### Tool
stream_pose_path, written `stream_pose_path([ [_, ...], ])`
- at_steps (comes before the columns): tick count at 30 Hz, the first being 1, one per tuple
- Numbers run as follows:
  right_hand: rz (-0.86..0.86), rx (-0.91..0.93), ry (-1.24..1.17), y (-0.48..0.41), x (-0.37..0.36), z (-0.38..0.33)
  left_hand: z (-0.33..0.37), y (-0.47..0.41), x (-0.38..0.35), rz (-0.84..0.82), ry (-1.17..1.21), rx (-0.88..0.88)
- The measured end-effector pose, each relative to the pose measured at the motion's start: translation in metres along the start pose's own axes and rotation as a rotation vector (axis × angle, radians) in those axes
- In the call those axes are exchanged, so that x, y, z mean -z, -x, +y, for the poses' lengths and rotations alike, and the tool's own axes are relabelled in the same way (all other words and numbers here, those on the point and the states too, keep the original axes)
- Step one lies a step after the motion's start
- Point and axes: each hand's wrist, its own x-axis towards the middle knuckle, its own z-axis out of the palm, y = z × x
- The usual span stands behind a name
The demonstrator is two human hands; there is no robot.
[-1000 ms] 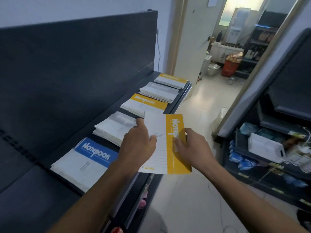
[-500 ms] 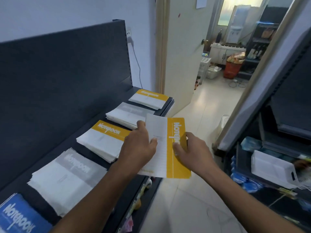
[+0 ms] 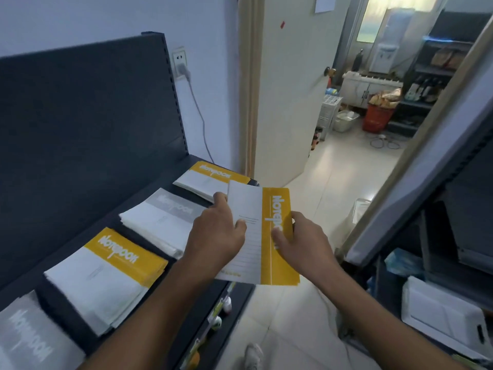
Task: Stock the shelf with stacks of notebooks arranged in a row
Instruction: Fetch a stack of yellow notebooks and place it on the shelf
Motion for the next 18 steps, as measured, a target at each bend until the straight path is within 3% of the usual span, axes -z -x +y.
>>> stream_pose_path([
  [11, -0.029, 0.076, 0.086, -0.161, 0.017, -0.003, 0.025, -0.142, -0.022, 0.024, 0.031, 0.106],
  [18, -0.1, 0.149, 0.076, -0.233, 0.002, -0.024, 0.013, -0.181, -0.022, 0.074, 0.034, 0.235],
])
